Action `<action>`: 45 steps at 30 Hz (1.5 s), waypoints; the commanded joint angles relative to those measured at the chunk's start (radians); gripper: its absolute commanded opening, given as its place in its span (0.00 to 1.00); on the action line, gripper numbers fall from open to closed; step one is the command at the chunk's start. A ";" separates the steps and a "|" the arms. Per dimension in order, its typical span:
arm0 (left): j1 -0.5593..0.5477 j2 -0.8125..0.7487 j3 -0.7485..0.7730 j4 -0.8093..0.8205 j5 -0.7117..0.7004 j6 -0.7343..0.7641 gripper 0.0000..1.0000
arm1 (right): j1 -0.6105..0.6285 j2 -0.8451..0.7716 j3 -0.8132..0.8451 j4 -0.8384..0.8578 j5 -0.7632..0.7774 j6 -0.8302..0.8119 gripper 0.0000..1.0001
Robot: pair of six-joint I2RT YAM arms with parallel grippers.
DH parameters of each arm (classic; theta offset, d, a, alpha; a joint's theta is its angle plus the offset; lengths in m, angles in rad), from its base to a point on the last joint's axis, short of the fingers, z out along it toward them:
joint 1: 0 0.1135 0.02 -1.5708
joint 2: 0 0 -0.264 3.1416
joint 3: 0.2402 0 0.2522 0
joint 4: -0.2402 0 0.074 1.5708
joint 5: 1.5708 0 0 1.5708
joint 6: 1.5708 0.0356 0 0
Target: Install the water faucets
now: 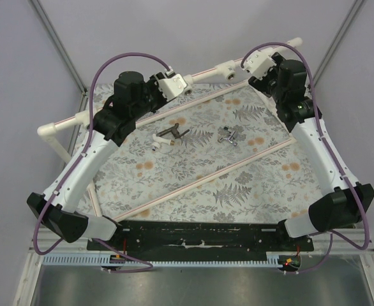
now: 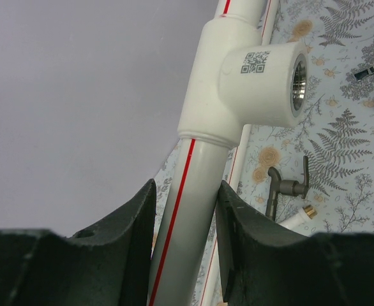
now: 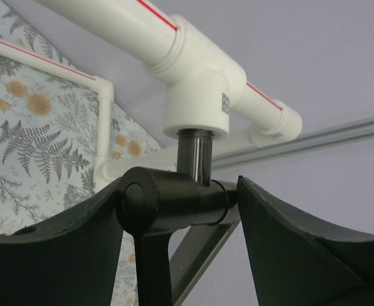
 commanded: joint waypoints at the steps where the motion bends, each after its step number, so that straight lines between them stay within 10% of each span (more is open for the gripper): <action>1: 0.005 0.021 -0.045 -0.214 -0.011 -0.132 0.06 | 0.000 0.027 -0.018 0.145 0.117 -0.064 0.69; 11: 0.005 0.024 -0.042 -0.214 -0.020 -0.128 0.06 | -0.157 0.054 0.060 0.011 -0.177 0.540 0.10; 18: 0.004 0.026 -0.045 -0.211 -0.025 -0.124 0.06 | -0.365 0.088 0.015 0.186 -0.605 1.401 0.00; 27: 0.005 0.029 -0.056 -0.202 -0.031 -0.129 0.05 | -0.440 0.304 -0.256 0.964 -0.753 2.634 0.04; 33: 0.005 0.014 -0.059 -0.202 -0.034 -0.131 0.05 | -0.449 0.271 -0.151 0.718 -0.785 2.313 0.18; 40: 0.005 0.001 -0.065 -0.203 -0.034 -0.132 0.05 | -0.498 0.159 0.173 0.051 -0.715 1.664 0.68; 45: 0.005 0.001 -0.060 -0.202 -0.025 -0.134 0.06 | -0.498 0.090 0.303 -0.235 -0.582 1.283 0.74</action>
